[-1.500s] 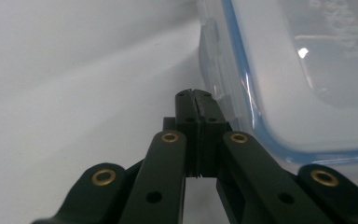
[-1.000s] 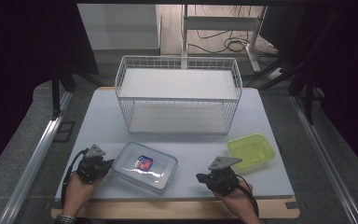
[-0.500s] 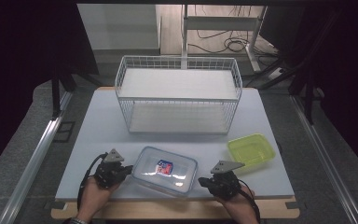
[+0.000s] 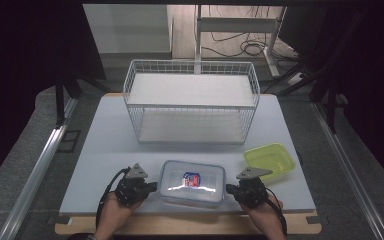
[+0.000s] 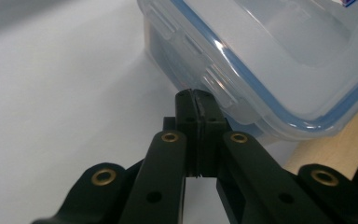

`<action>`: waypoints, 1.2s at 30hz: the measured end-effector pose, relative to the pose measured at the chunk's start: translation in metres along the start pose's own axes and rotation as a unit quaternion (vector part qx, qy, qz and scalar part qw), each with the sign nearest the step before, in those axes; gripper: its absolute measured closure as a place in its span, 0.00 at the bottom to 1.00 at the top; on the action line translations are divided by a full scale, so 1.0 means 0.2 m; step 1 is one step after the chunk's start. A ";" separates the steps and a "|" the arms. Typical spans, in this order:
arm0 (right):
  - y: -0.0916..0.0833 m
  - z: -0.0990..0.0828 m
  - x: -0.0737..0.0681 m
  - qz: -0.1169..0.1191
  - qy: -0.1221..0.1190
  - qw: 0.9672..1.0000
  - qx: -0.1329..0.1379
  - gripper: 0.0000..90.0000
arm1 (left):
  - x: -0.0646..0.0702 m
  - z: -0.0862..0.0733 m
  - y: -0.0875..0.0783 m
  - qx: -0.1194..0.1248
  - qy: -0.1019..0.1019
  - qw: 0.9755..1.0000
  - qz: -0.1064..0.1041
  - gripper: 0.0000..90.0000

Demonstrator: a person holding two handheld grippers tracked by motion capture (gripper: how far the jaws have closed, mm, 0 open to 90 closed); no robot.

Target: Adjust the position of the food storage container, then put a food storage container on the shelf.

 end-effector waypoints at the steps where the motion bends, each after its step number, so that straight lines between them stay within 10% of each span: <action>1: 0.00 0.00 0.02 -0.008 0.000 1.000 0.002 0.99 | 0.02 0.00 0.00 0.000 0.000 1.000 -0.005 1.00; 18: -0.02 0.02 0.12 -0.041 -0.003 0.999 0.002 0.98 | 0.10 0.01 -0.01 -0.003 0.018 0.999 -0.042 0.98; 36: -0.14 0.05 0.16 -0.053 -0.002 0.998 0.042 0.57 | -0.08 0.02 -0.03 0.050 -0.020 0.999 0.010 0.21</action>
Point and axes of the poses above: each handheld gripper's, and its own axes: y roughly forward along the jaws, z roughly out of its top, x roughly to its right, the point moved 8 cm from there along y, roughly forward along the jaws, and after that the axes turned 11 degrees about z, right-handed, at the moved point
